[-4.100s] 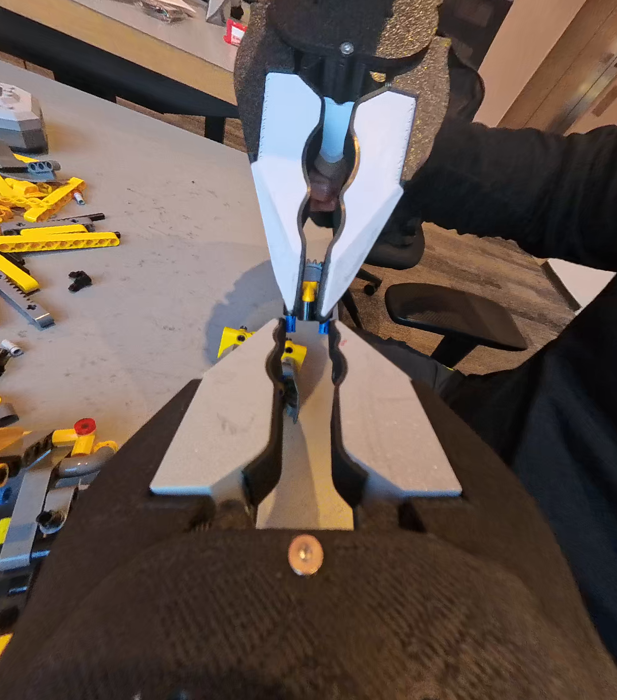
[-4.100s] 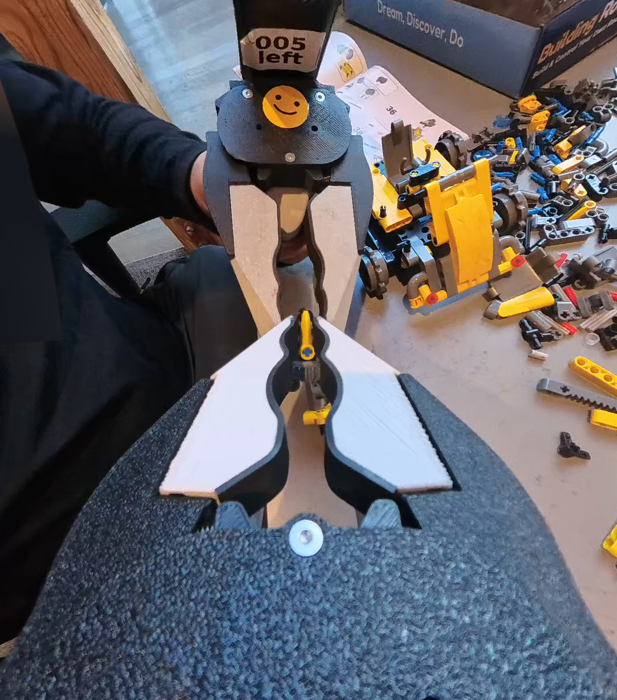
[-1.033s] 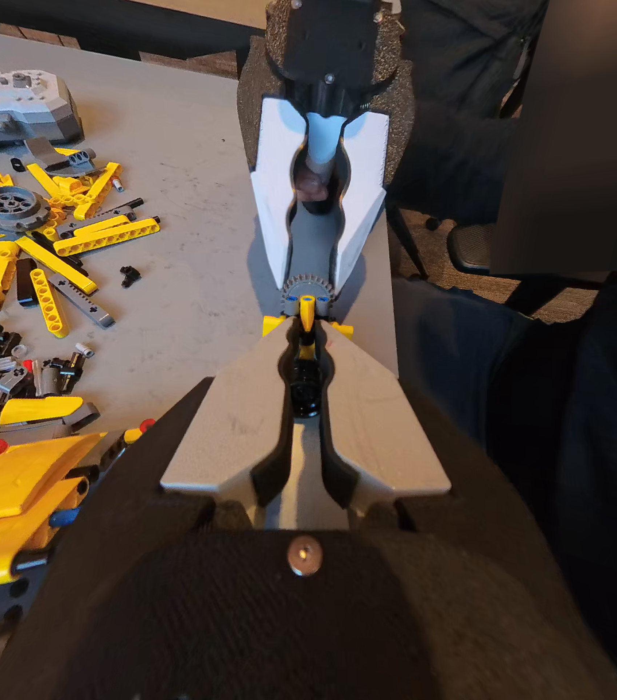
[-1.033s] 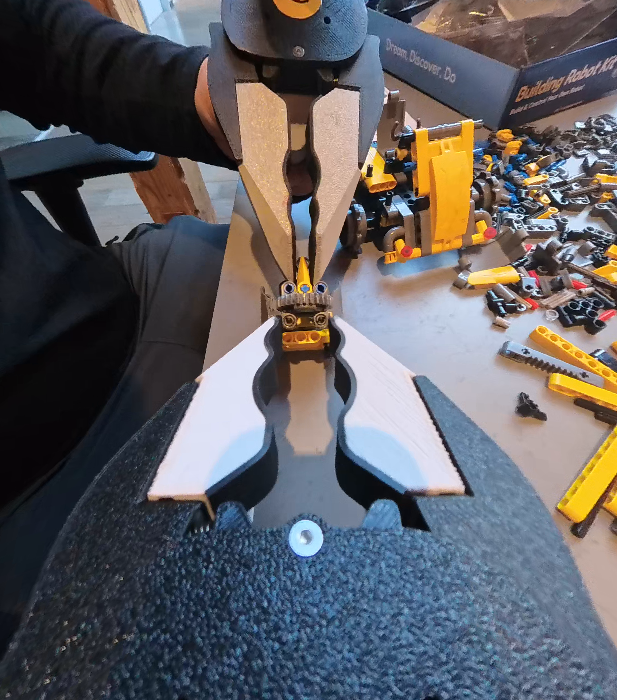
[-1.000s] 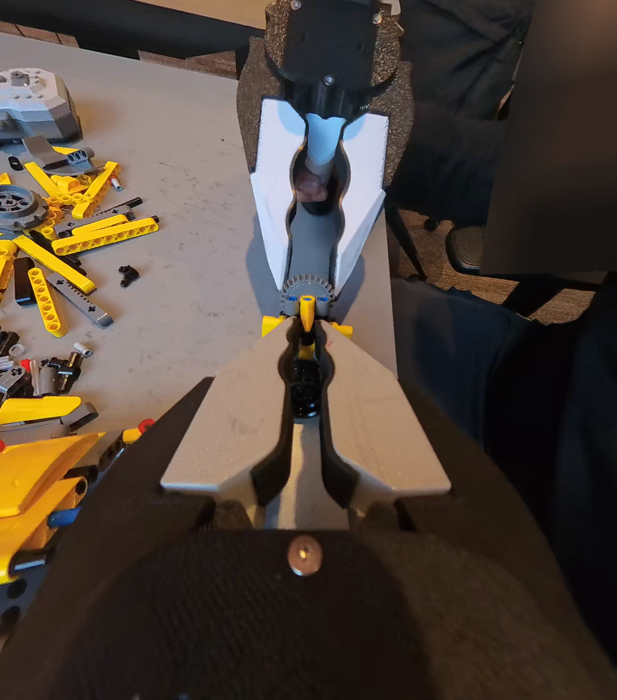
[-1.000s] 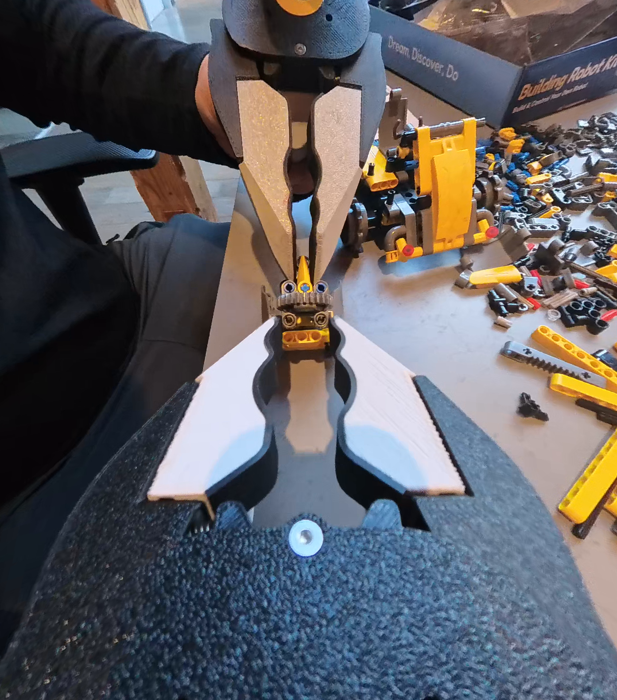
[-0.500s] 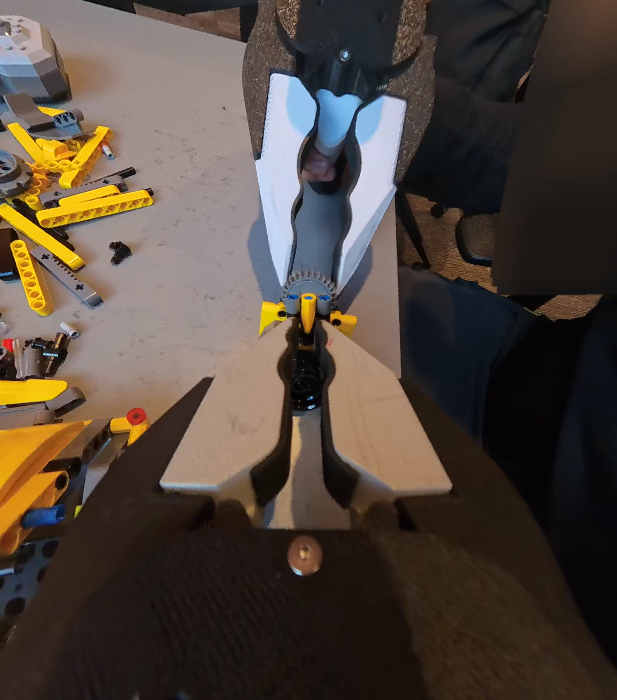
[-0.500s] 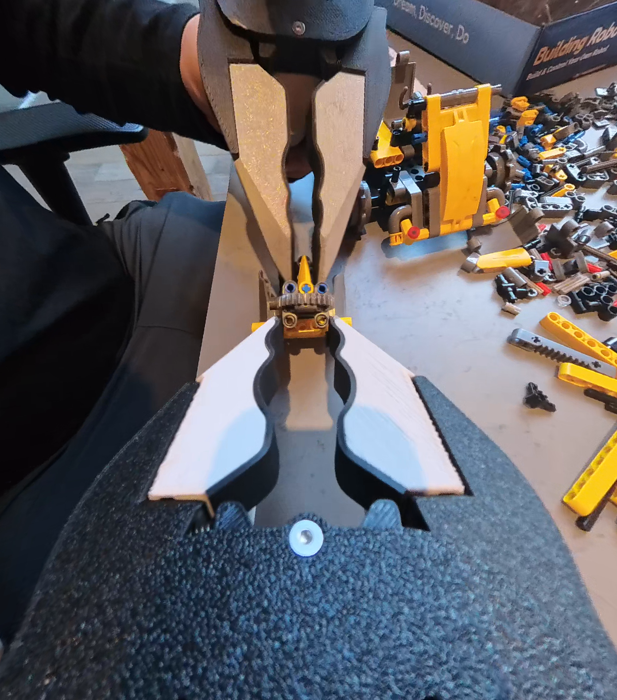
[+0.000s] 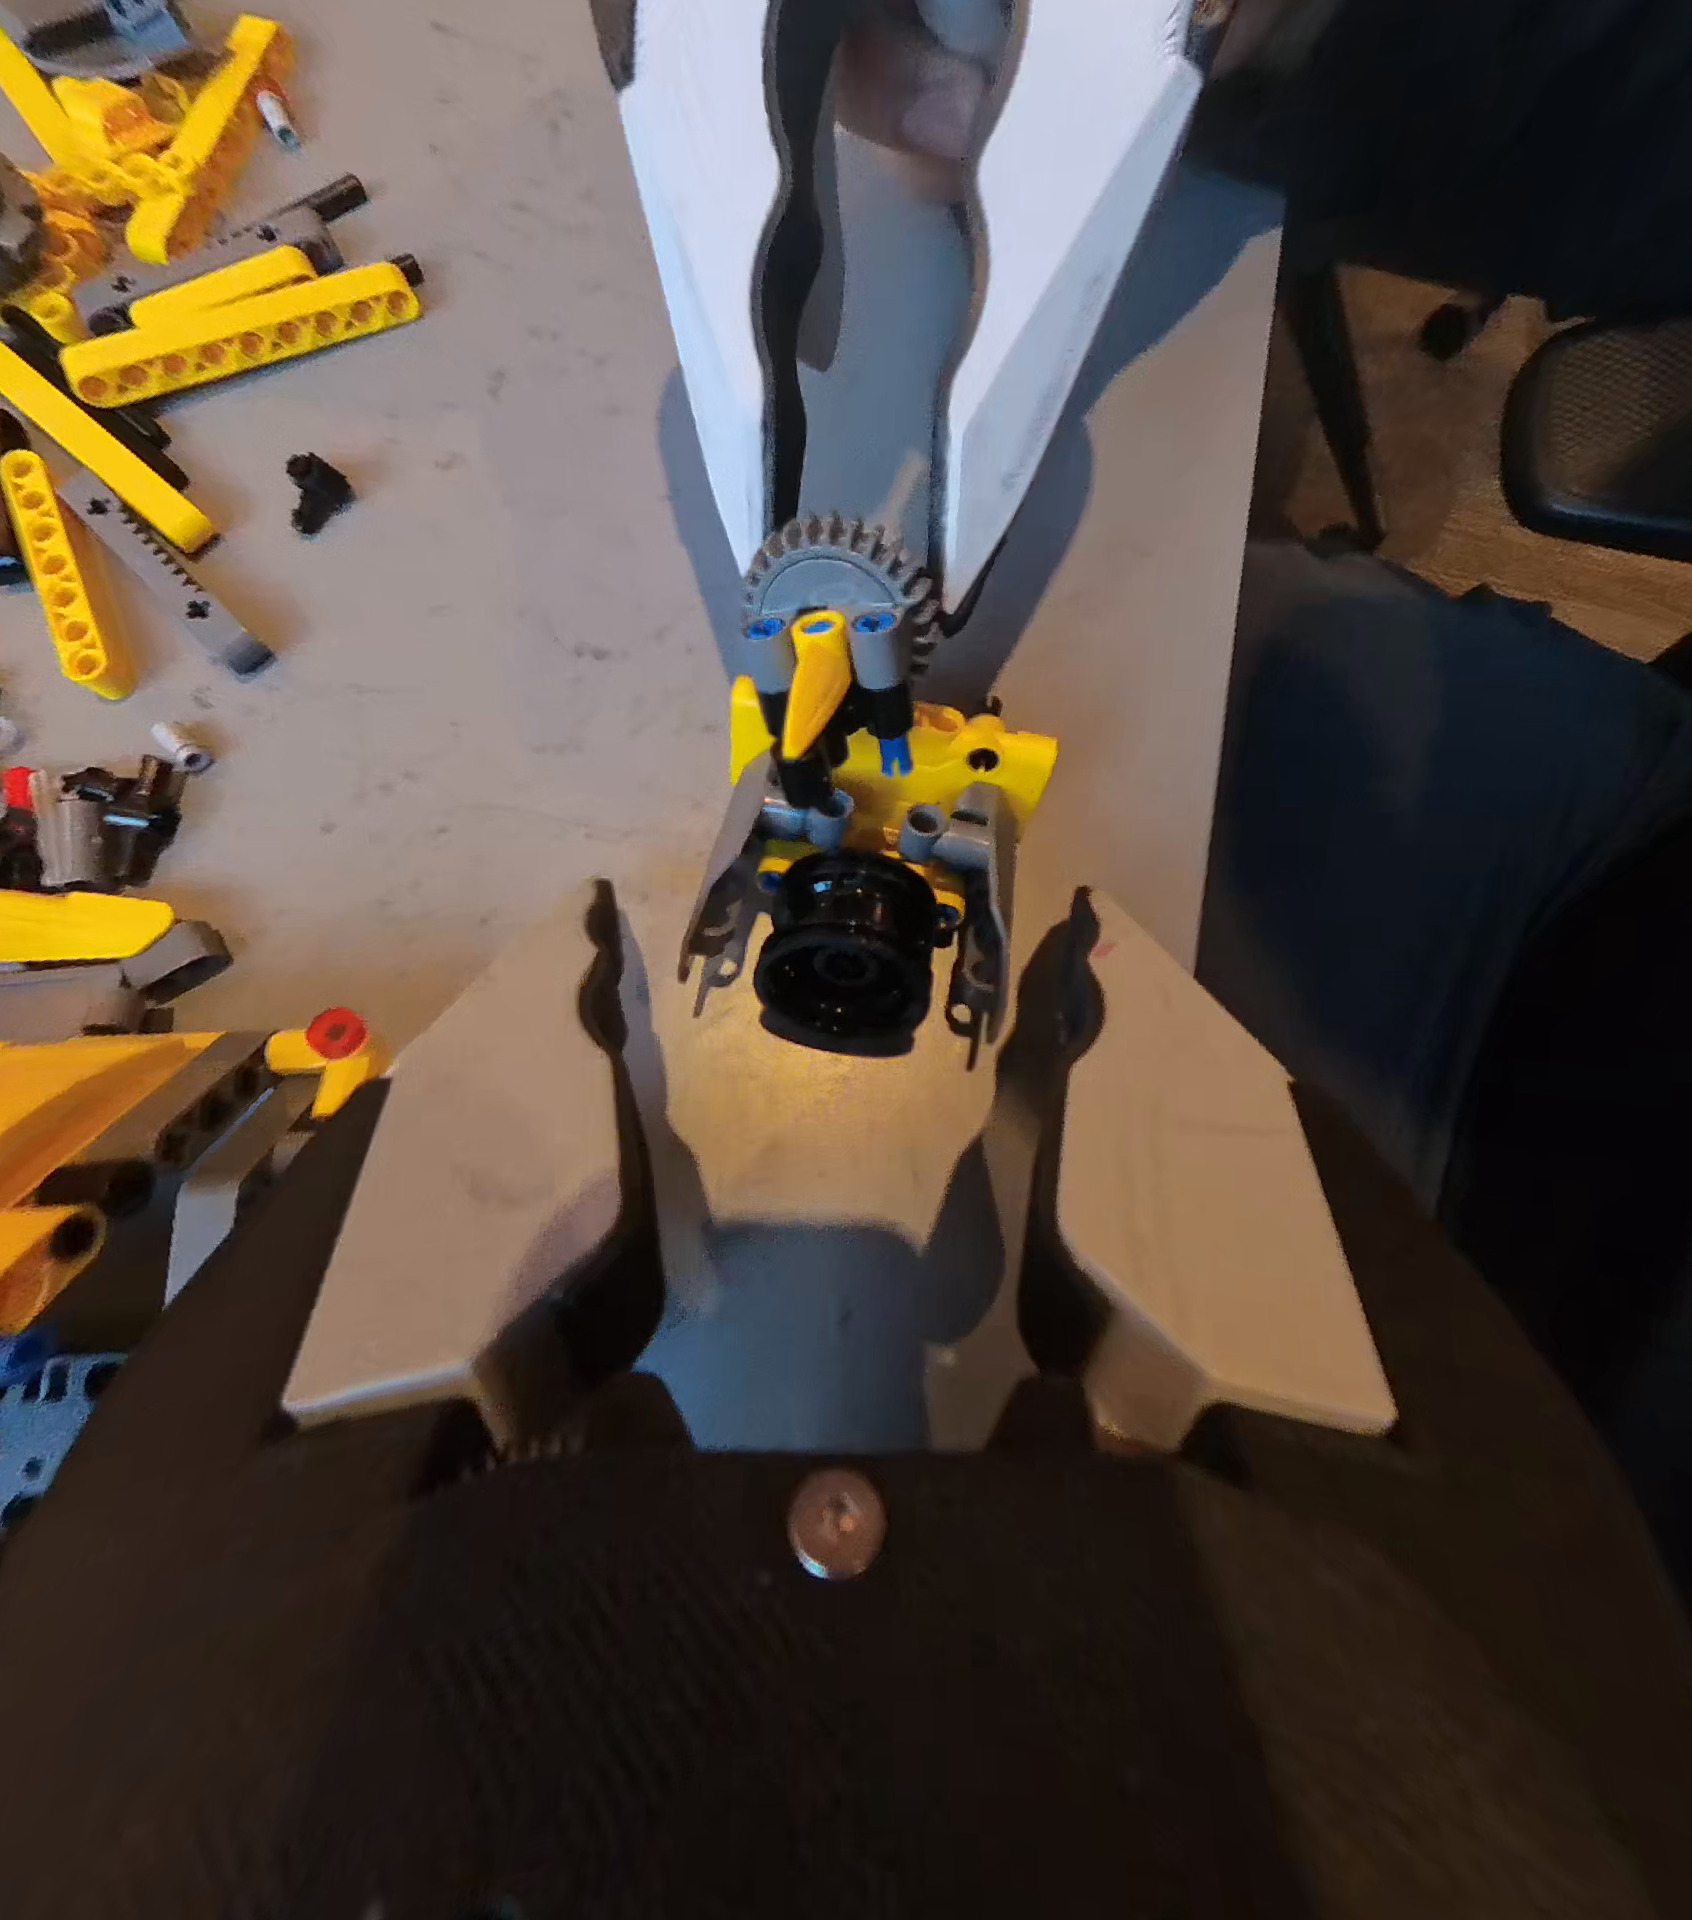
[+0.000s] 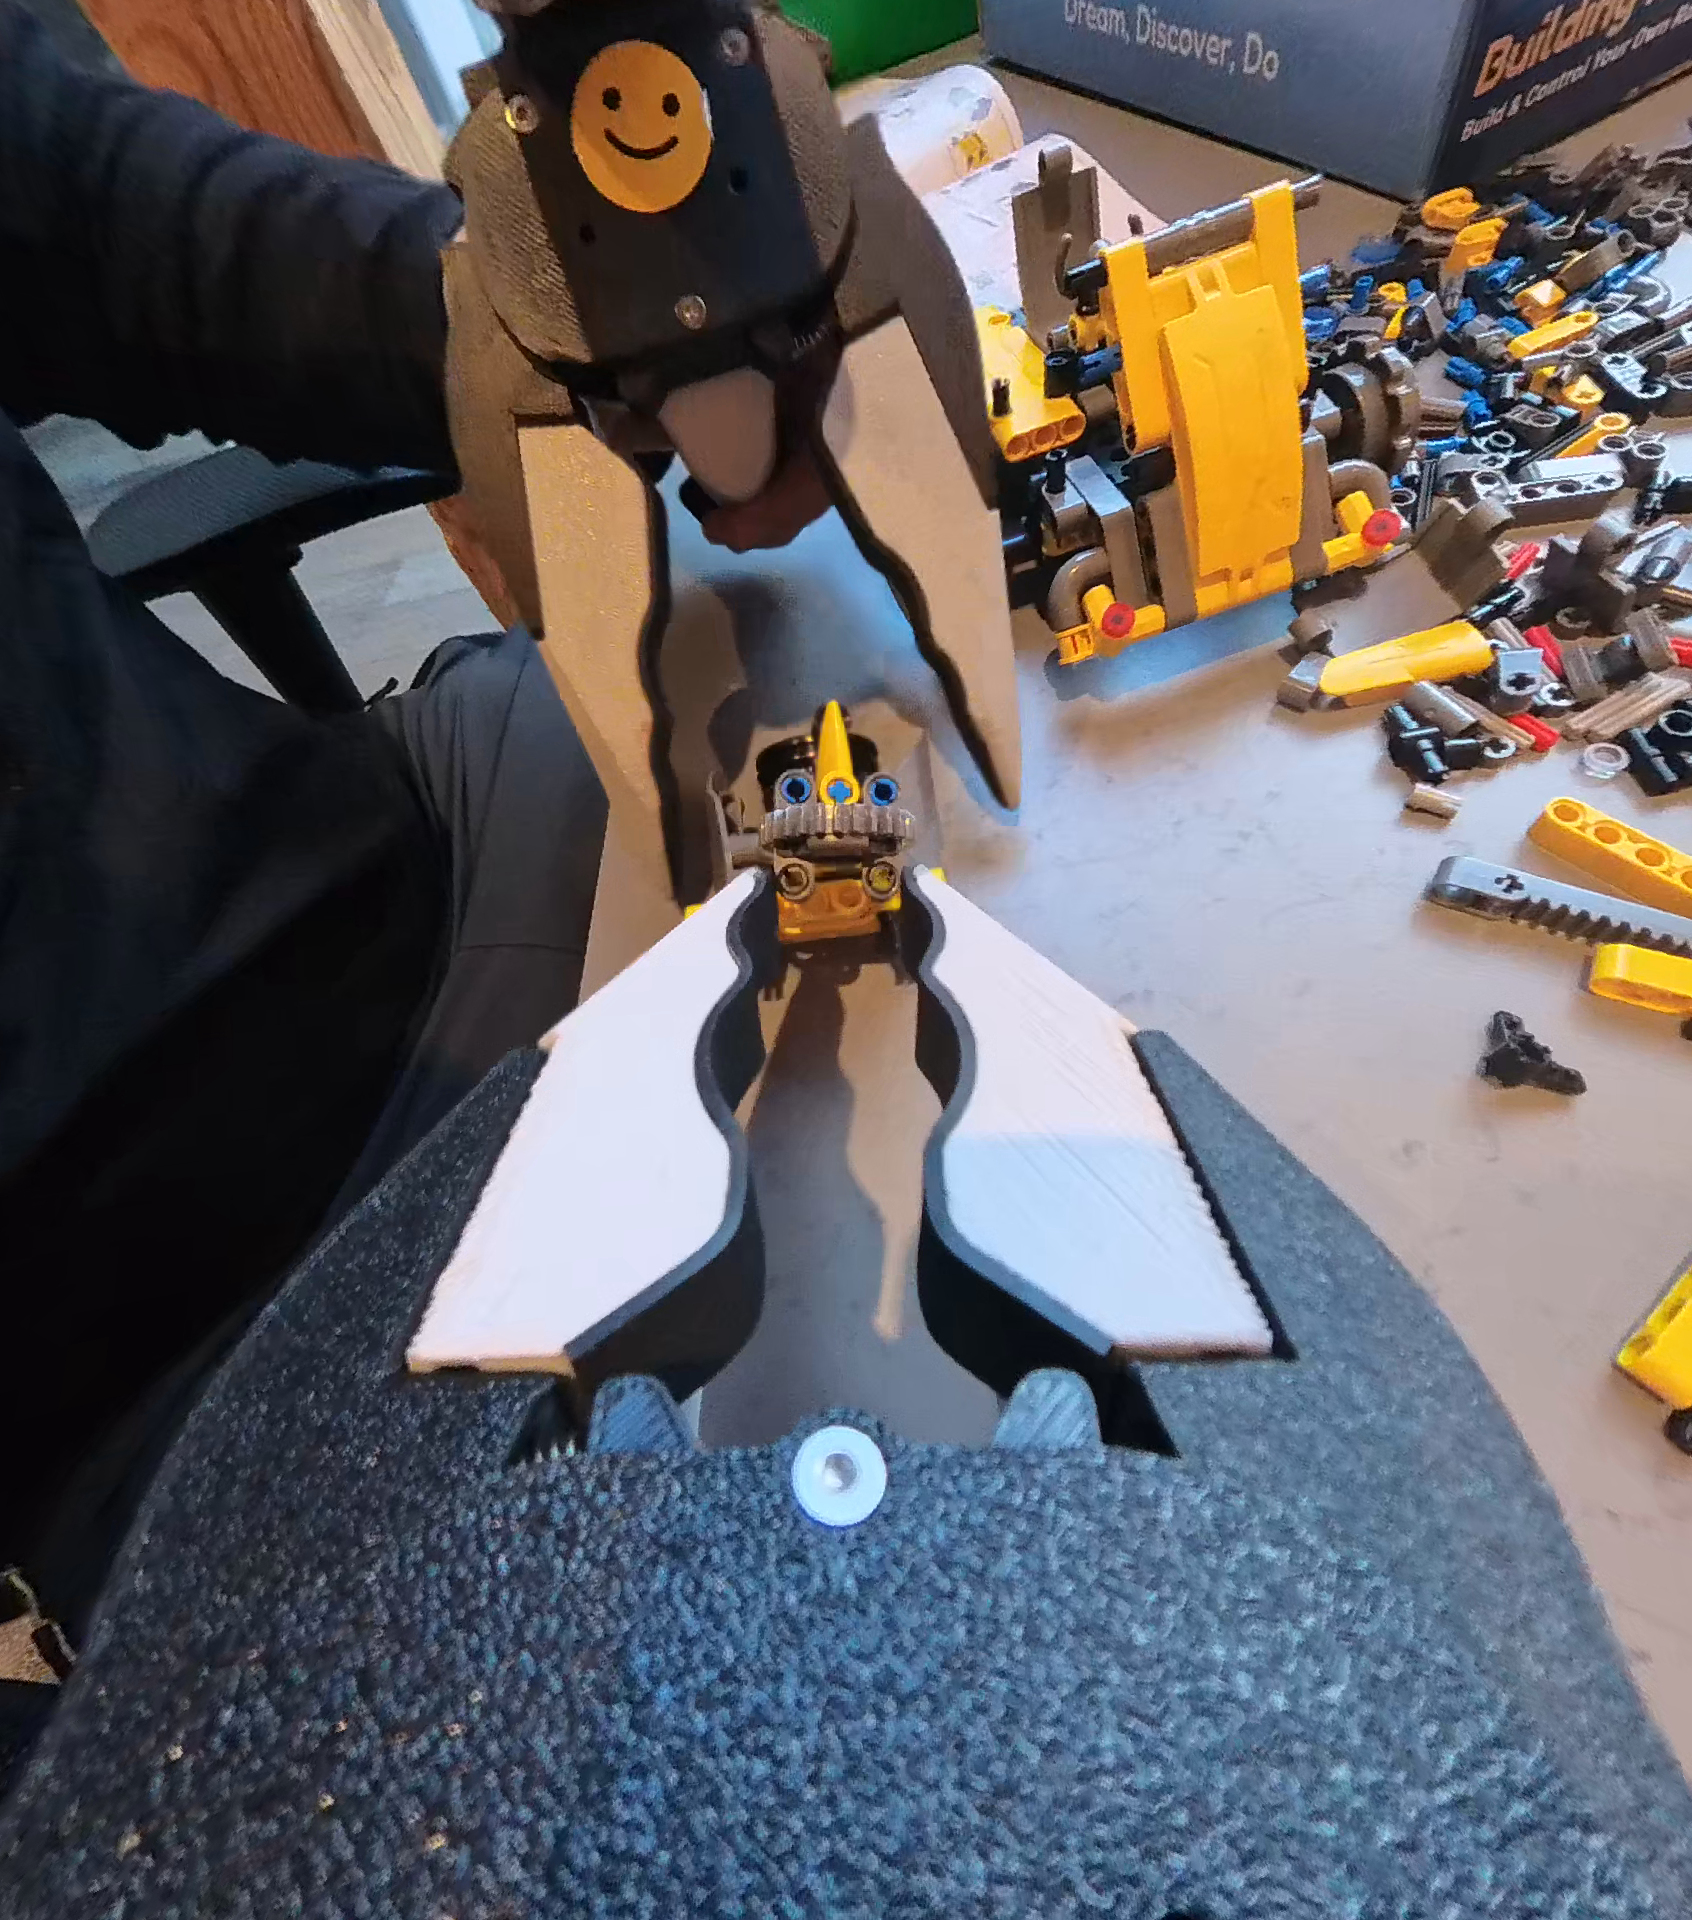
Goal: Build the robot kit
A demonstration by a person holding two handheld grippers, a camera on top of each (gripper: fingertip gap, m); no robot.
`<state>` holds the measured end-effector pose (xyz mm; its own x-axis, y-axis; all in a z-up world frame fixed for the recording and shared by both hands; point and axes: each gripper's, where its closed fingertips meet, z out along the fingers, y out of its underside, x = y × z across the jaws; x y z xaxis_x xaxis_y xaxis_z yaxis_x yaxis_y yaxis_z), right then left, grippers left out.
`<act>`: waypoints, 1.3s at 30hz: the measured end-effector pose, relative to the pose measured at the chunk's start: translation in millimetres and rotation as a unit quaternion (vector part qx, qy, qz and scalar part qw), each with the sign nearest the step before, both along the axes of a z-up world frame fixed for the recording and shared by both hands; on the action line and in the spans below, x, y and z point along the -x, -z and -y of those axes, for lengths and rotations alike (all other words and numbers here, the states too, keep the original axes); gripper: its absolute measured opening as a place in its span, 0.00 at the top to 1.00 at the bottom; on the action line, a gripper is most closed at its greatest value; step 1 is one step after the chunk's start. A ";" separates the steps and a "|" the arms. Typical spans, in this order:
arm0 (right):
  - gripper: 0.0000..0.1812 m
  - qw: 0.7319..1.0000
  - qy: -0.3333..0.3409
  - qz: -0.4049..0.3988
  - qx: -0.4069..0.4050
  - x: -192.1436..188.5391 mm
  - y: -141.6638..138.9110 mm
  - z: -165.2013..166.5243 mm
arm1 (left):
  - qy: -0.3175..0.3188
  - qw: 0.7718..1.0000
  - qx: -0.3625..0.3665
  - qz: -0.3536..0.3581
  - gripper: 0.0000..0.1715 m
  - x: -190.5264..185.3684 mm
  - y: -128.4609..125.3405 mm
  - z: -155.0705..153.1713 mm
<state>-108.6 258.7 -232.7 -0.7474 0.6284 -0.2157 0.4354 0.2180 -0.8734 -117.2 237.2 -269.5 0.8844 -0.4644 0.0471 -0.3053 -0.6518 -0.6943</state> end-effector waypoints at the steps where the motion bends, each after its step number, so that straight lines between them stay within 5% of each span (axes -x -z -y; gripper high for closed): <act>1: 0.87 1.000 -0.001 0.003 -0.004 -0.8 1.5 0.5 | 0.008 1.000 0.009 0.000 0.57 -1.8 3.3 0.2; 14: 0.87 0.988 0.013 0.087 0.129 -3.8 -9.9 -11.9 | 0.011 0.990 0.051 0.133 0.64 -16.7 -3.0 -2.0; 28: 0.88 0.997 0.013 0.059 0.047 -12.7 1.8 -1.9 | -0.002 0.982 0.038 0.184 0.65 -18.7 -6.1 -3.4; 39: 0.87 0.999 0.017 0.046 0.022 -15.7 4.9 0.4 | 0.004 0.989 0.023 0.144 0.65 -18.9 -3.0 -2.7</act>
<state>-93.0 258.2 -237.6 -0.7016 0.6416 -0.3100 0.5203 0.1642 -0.8380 -98.2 239.9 -266.5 0.8274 -0.4631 0.3177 -0.1050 -0.6833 -0.7226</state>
